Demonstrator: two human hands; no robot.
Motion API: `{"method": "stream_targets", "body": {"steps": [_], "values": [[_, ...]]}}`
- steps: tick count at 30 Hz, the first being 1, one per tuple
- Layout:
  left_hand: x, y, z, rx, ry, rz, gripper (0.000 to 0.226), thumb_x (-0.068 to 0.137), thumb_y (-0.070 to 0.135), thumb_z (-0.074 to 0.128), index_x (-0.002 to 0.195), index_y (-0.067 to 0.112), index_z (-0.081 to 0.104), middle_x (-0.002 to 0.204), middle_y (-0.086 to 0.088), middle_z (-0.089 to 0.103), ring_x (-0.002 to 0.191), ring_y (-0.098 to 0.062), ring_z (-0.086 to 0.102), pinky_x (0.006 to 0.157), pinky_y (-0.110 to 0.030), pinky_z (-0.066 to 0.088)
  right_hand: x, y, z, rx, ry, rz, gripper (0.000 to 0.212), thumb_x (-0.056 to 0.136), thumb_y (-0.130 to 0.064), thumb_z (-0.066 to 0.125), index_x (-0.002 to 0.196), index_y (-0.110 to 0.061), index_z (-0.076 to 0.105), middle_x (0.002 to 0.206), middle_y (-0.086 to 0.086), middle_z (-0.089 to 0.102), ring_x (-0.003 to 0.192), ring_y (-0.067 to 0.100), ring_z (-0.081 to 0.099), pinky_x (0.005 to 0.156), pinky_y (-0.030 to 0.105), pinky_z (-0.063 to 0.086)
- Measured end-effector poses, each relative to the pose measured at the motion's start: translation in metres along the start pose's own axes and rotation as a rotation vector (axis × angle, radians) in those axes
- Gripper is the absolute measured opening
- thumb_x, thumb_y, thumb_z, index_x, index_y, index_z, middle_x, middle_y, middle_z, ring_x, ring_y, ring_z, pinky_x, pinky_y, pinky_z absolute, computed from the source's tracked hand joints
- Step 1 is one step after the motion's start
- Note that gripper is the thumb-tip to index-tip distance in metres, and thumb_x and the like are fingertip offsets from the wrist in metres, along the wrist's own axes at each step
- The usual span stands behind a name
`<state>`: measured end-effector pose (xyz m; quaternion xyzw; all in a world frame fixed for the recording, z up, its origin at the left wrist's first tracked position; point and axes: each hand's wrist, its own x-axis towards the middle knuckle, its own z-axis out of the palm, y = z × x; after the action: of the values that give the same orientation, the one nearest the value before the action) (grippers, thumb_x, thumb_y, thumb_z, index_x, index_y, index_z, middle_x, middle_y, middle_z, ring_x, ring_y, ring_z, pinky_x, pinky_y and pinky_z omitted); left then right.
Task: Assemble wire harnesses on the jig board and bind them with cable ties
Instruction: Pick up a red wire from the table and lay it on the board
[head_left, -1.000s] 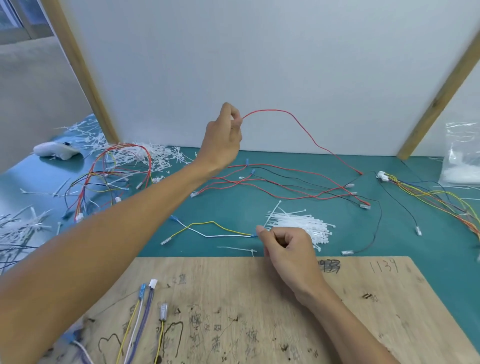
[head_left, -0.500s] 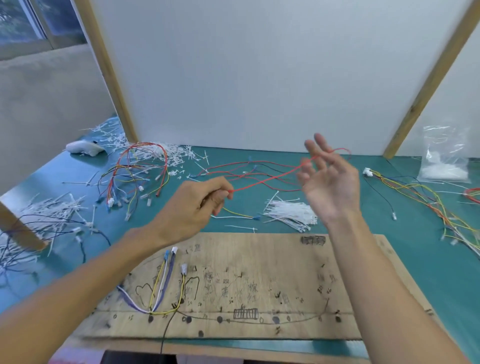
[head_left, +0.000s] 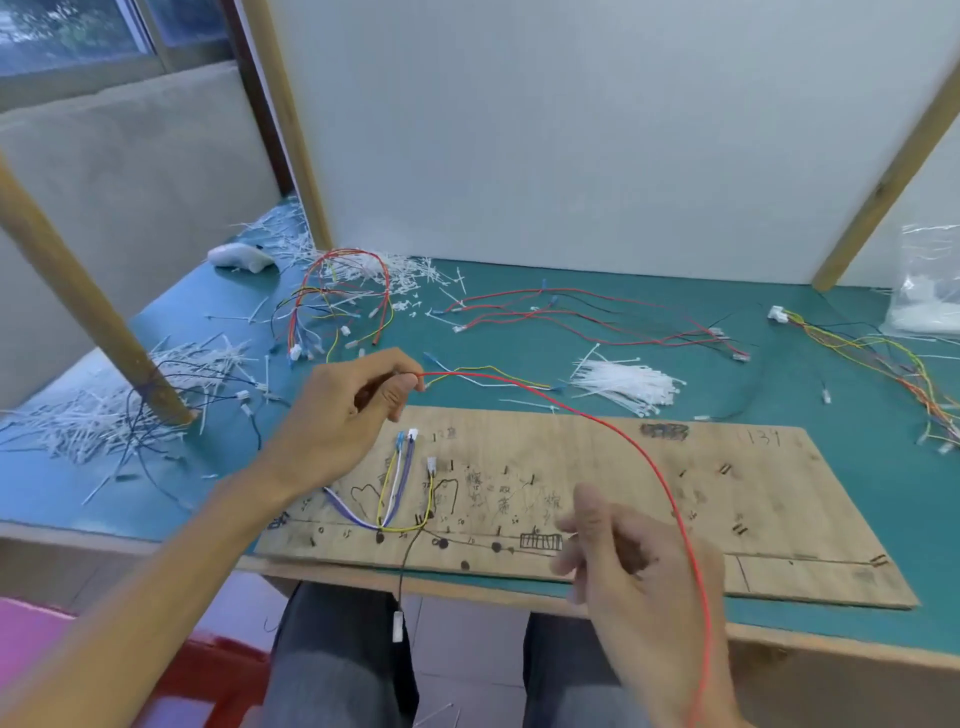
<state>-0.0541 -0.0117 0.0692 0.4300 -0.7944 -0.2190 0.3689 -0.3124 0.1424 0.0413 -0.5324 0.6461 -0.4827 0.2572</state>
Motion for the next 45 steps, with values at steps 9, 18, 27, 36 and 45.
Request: {"method": "stream_targets", "body": {"steps": [9, 18, 27, 36, 45], "values": [[-0.046, 0.016, -0.005, 0.014, -0.14, -0.02, 0.014, 0.106, 0.022, 0.061, 0.1, 0.022, 0.074, 0.066, 0.008, 0.061, 0.056, -0.005, 0.049, 0.059, -0.013, 0.036, 0.008, -0.046, 0.048, 0.549, -0.032, -0.235, 0.028, 0.108, -0.022, 0.058, 0.134, -0.012, 0.063, 0.127, 0.003, 0.074, 0.116, 0.026, 0.071, 0.094, 0.037, 0.058], [-0.075, 0.019, -0.028, 0.127, -0.273, 0.071, 0.017, 0.101, 0.015, 0.062, 0.102, 0.015, 0.078, 0.074, 0.008, 0.072, 0.071, -0.009, 0.064, 0.07, -0.014, 0.045, 0.026, -0.029, 0.049, -0.623, -0.076, -0.635, 0.032, 0.106, -0.047, 0.052, 0.111, -0.024, 0.074, 0.09, -0.008, 0.076, 0.106, 0.021, 0.068, 0.099, 0.043, 0.047], [-0.094, -0.037, -0.052, 0.176, -0.138, -0.157, 0.013, 0.096, 0.012, 0.073, 0.091, 0.024, 0.078, 0.085, 0.012, 0.071, 0.083, -0.007, 0.065, 0.075, -0.022, 0.046, 0.024, -0.001, 0.035, -0.424, -0.608, -0.43, 0.034, 0.104, -0.053, 0.05, 0.089, -0.032, 0.071, 0.056, -0.005, 0.052, 0.057, 0.016, 0.047, 0.056, 0.033, 0.04], [-0.097, -0.072, -0.059, 0.2, 0.046, -0.348, 0.021, 0.083, 0.008, 0.086, 0.086, 0.029, 0.084, 0.074, 0.02, 0.075, 0.075, 0.001, 0.07, 0.069, -0.005, 0.045, 0.01, 0.008, 0.055, -0.339, -0.452, -0.369, 0.003, 0.101, -0.042, 0.065, 0.101, -0.039, 0.068, 0.068, -0.015, 0.066, 0.065, 0.01, 0.059, 0.062, 0.038, 0.053], [-0.101, -0.079, -0.059, 0.233, 0.004, -0.4, 0.028, 0.08, 0.008, 0.088, 0.085, 0.035, 0.084, 0.073, 0.024, 0.073, 0.078, -0.003, 0.068, 0.071, -0.016, 0.047, 0.005, 0.022, 0.06, -0.318, -0.388, -0.372, 0.003, 0.096, -0.038, 0.071, 0.096, -0.039, 0.074, 0.066, -0.019, 0.063, 0.067, 0.01, 0.059, 0.061, 0.034, 0.052]]}}
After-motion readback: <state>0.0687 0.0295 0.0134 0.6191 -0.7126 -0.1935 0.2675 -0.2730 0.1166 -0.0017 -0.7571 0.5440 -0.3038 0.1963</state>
